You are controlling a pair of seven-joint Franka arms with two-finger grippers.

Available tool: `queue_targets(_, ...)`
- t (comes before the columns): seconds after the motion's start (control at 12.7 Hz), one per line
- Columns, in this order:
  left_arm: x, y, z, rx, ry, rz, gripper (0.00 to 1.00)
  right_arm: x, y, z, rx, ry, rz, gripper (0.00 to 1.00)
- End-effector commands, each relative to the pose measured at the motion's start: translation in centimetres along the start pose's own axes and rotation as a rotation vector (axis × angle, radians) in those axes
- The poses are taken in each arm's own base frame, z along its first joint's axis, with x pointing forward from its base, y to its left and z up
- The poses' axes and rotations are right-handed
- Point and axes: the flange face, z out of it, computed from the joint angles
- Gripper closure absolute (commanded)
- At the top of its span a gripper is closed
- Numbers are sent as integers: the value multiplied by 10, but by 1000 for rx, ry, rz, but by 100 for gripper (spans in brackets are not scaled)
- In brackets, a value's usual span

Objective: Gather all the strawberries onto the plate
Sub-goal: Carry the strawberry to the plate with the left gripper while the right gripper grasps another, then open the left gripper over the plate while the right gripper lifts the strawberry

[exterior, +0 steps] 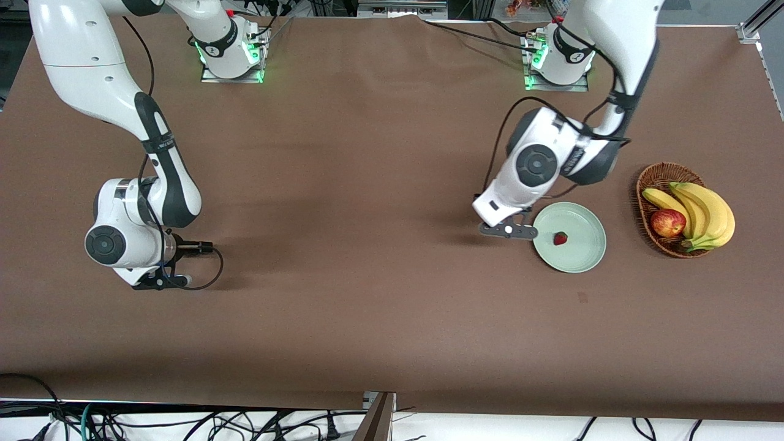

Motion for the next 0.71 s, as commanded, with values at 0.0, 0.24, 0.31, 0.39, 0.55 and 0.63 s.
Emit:
queue_targets(0.0, -1, -68, -12, 20, -26, 160, 100, -18, 11, -3, 8, 22, -24, 0)
queue_targets(0.24, 0, -137, -2, 29, -46, 215, 100, -22, 13, -1, 10, 27, -22, 0)
queue_targets(0.31, 0, -156, 1, 35, -49, 219, 100, -25, 14, 2, 11, 29, -21, 1)
queue_targets(0.39, 2, -173, 13, 43, -60, 222, 100, -26, 14, 1, 11, 37, -19, 4)
queue_targets(0.55, 7, -200, 25, 119, -11, 237, 100, -28, 13, 2, 10, 35, -20, 33)
queue_targets(0.63, 6, -201, 28, 122, -13, 239, 74, -28, 13, 2, 10, 35, -21, 46)
